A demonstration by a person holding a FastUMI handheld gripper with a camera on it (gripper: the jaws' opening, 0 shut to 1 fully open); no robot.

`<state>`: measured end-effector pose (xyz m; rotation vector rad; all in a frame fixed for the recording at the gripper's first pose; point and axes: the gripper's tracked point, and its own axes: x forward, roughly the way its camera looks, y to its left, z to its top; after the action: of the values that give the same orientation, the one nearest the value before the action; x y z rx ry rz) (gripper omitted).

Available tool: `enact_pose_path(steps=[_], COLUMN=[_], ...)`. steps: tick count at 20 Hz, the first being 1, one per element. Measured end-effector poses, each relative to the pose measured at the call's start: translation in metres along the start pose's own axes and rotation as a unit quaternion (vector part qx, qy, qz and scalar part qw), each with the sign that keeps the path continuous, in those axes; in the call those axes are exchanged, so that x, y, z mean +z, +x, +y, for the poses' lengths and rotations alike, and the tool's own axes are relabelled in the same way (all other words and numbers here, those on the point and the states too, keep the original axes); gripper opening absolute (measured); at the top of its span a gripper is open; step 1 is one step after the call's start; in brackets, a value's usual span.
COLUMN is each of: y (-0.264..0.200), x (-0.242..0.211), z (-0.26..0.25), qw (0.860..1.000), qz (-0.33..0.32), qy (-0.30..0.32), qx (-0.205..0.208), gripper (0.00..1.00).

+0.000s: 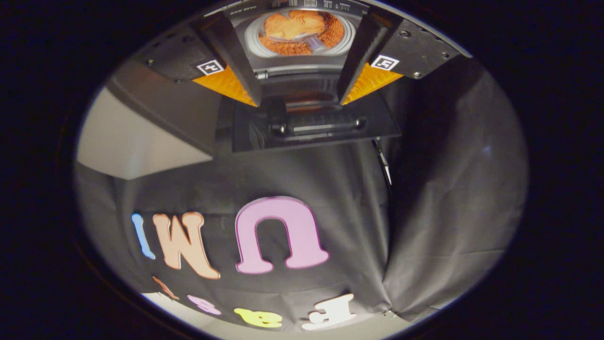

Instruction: Put the clothes into the washing machine and then close the washing machine lid.

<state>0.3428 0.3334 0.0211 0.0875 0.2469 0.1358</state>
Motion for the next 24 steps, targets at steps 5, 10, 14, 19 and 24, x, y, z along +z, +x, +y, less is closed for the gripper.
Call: enact_pose_path(steps=[5, 10, 14, 19, 24], y=[0.021, 0.060, 0.105, 0.143, 0.172], x=[0.067, 0.106, 0.100, 0.072, 0.039], z=[0.012, 0.023, 0.041, 0.058, 0.056], qw=[0.997, 0.992, 0.990, 0.992, 0.996], qz=[-0.069, -0.127, -0.132, -0.107, -0.065], qy=[0.002, -0.012, -0.040, -0.064, -0.065], qx=[0.016, 0.017, 0.027, 0.025, 0.006], gripper=[0.97, 0.96, 0.96, 0.97, 0.97])
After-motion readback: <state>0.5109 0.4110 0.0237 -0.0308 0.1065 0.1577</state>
